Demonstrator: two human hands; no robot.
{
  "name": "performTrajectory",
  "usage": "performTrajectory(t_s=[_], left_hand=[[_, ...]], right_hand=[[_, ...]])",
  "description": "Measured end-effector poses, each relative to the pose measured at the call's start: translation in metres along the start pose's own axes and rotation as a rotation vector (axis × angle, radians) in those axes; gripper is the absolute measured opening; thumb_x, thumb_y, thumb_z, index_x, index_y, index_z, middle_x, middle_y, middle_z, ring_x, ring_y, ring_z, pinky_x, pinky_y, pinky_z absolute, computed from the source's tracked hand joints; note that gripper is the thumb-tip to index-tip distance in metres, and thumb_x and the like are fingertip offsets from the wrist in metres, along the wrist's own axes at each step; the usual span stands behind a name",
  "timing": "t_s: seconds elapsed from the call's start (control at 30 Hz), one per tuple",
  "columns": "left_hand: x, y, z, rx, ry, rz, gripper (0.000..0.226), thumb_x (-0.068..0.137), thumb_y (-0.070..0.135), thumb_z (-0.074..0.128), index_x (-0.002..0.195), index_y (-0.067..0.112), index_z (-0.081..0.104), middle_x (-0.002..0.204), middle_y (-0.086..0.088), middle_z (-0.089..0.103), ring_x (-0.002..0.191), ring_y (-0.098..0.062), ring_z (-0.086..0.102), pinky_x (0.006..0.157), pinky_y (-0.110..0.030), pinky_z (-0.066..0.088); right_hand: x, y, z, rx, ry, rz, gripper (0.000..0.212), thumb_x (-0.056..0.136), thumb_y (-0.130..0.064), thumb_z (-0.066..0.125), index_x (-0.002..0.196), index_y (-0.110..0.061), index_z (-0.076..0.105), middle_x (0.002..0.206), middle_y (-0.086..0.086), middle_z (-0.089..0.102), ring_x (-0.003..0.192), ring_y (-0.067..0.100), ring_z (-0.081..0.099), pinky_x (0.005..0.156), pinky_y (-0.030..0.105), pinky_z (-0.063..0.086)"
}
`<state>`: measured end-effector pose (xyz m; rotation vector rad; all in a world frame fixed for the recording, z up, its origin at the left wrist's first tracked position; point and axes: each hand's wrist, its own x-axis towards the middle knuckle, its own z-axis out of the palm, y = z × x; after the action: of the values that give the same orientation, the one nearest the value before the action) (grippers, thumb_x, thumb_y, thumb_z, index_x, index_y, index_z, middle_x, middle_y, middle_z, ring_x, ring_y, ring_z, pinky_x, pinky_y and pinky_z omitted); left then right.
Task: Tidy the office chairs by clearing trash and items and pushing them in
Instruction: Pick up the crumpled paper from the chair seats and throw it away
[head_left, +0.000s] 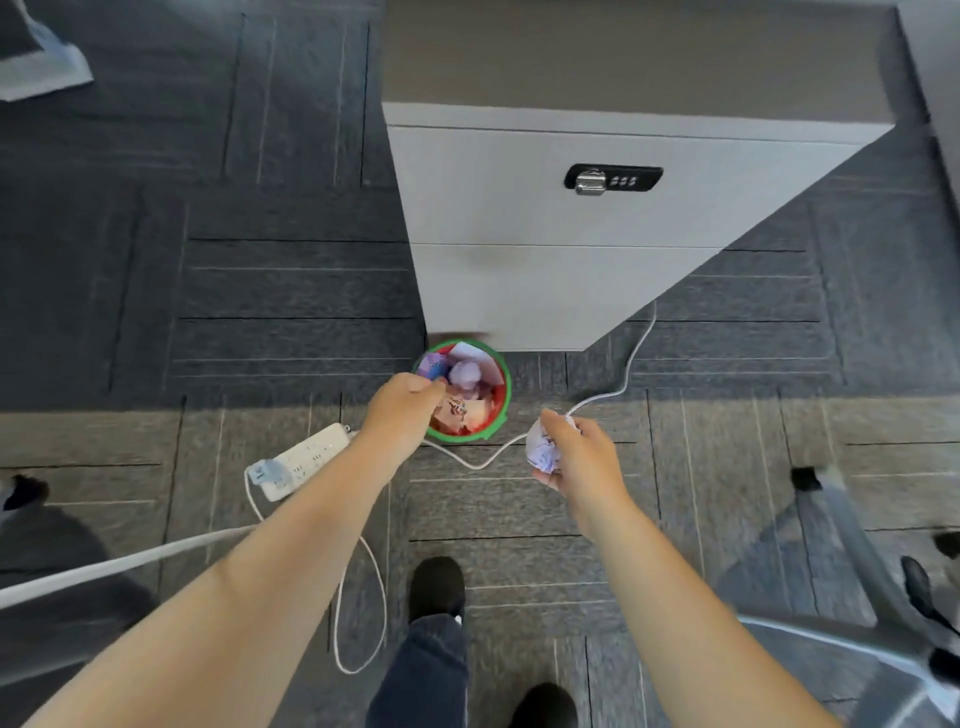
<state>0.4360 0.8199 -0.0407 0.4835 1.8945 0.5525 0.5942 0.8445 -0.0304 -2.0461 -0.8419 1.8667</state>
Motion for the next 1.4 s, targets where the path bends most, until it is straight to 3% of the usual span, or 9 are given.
performTrajectory(t_s=[0.2,0.3,0.4,0.47,0.6,0.8,1.0,1.17,1.4], left_hand=[[-0.004,0.004,-0.016,0.064,0.096,0.086,0.033,0.087,0.017,0.041,0.059,0.03,0.031,0.085,-0.006,0.038,0.082,-0.017,0.035,0.075,-0.03,0.026],[-0.006,0.007,-0.022,0.012,0.104,0.123,0.016,0.088,0.022,0.045,0.091,0.021,0.06,0.093,-0.001,0.047,0.09,-0.017,0.044,0.083,-0.029,0.034],[-0.016,0.016,-0.022,0.023,0.132,0.128,0.028,0.091,0.017,0.043,0.114,0.011,0.058,0.112,-0.002,0.058,0.112,-0.019,0.051,0.091,-0.029,0.036],[-0.029,0.027,-0.02,0.019,0.142,0.155,0.027,0.091,0.016,0.043,0.112,0.012,0.059,0.114,-0.007,0.061,0.113,-0.024,0.053,0.092,-0.031,0.039],[-0.059,0.062,-0.004,-0.007,0.118,0.265,0.025,0.091,0.014,0.043,0.11,0.013,0.06,0.115,-0.008,0.061,0.104,-0.019,0.054,0.077,-0.024,0.042],[-0.135,0.138,0.039,0.007,-0.047,0.492,0.02,0.091,0.02,0.048,0.105,0.012,0.06,0.107,-0.007,0.06,0.102,-0.022,0.055,0.092,-0.032,0.042],[-0.239,0.207,0.114,0.068,-0.211,0.714,0.028,0.089,0.015,0.05,0.069,0.034,0.051,0.08,0.007,0.057,0.09,-0.026,0.059,0.069,-0.025,0.043],[-0.353,0.218,0.193,0.177,-0.372,0.884,0.016,0.089,0.023,0.046,0.08,0.034,0.054,0.104,0.003,0.061,0.099,-0.017,0.057,0.08,-0.027,0.042],[-0.48,0.175,0.325,0.291,-0.534,0.972,0.015,0.091,0.021,0.046,0.098,0.018,0.059,0.097,0.002,0.057,0.096,-0.018,0.054,0.078,-0.028,0.039]], right_hand=[[0.03,-0.011,0.037,0.032,-0.052,0.029,0.045,0.091,-0.035,0.047,0.116,0.001,0.048,0.116,0.018,0.054,0.095,0.027,0.055,0.068,0.037,0.051],[0.029,-0.017,0.041,-0.074,-0.01,-0.022,0.055,0.092,-0.03,0.045,0.125,0.014,0.042,0.115,0.038,0.051,0.094,0.044,0.055,0.088,0.052,0.047],[0.017,-0.017,0.029,-0.144,0.051,-0.126,0.038,0.091,-0.019,0.046,0.103,0.016,0.054,0.11,0.04,0.054,0.096,0.048,0.055,0.094,0.052,0.046],[0.004,-0.022,0.014,-0.129,0.076,-0.175,0.017,0.09,-0.016,0.047,0.076,-0.012,0.056,0.097,0.021,0.06,0.089,0.029,0.056,0.087,0.042,0.046],[-0.031,-0.044,-0.026,-0.022,0.123,-0.28,0.023,0.089,-0.012,0.048,0.07,-0.024,0.051,0.077,0.002,0.056,0.081,0.019,0.053,0.076,0.034,0.044],[-0.114,-0.088,-0.114,0.171,0.227,-0.454,0.015,0.09,-0.01,0.048,0.078,-0.016,0.056,0.075,-0.004,0.056,0.069,0.007,0.053,0.067,0.02,0.045],[-0.213,-0.081,-0.236,0.311,0.422,-0.558,0.021,0.09,-0.013,0.049,0.072,-0.022,0.054,0.075,-0.004,0.057,0.069,0.008,0.054,0.063,0.019,0.044],[-0.289,-0.023,-0.348,0.419,0.627,-0.573,0.025,0.089,-0.01,0.049,0.067,-0.021,0.054,0.07,-0.001,0.057,0.065,0.01,0.052,0.062,0.022,0.041],[-0.381,0.105,-0.479,0.468,0.809,-0.506,0.022,0.088,-0.006,0.047,0.069,-0.015,0.053,0.069,0.002,0.054,0.062,0.016,0.051,0.057,0.024,0.039]])
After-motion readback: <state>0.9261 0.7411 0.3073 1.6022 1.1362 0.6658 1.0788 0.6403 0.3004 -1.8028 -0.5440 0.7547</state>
